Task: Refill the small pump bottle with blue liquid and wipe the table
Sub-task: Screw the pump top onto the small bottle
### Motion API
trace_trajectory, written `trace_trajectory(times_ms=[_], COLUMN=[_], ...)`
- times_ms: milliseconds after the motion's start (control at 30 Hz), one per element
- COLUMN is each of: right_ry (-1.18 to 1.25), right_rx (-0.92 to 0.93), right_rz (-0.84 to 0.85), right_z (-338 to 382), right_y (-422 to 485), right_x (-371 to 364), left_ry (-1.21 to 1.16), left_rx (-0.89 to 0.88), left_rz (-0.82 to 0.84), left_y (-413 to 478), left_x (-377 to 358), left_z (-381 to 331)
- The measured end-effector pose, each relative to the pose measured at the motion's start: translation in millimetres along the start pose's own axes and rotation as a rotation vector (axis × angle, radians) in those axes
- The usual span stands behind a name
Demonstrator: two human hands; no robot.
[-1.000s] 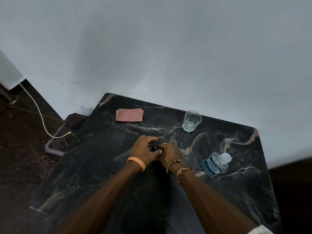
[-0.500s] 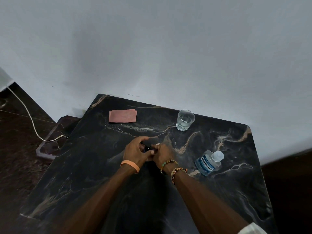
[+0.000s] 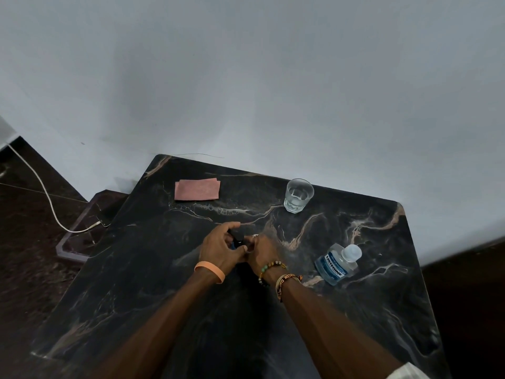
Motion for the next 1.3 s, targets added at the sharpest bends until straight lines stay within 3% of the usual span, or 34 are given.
trace_trajectory(times_ms=[467,733,1100,1300], right_ry=[-0.064,0.024,-0.064,-0.015], right_rx=[0.059,-0.007,-0.028,-0.034], right_rz=[-0.004,0.013,0.003,0.014], right_z=[3.3,5.2,3.6,-1.4], right_y=[-4.4,-4.0,-1.5,0.8], right_x=[4.2,2.6,2.4,-0.1], left_ry=[-0.012,-0.054,-0.047,-0.007], left_rx=[0.028,0.009,-0.011,-0.011], left_rz=[-0.043,0.015,0.037,-0.021], left_y=[-1.0,2.0,2.8,1.8], left_x=[1.8,2.7,2.8,0.6], left_z=[-4.1,-5.1,-6.9,-6.9])
Point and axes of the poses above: each hand's wrist, its own y-axis towards the middle knuckle, its own x-axis out of the back of the hand, z = x × y, the point moved 1 cm from there along y, towards the middle knuckle, and after that the axes turned 13 degrees about y, right-handed, at the moved point
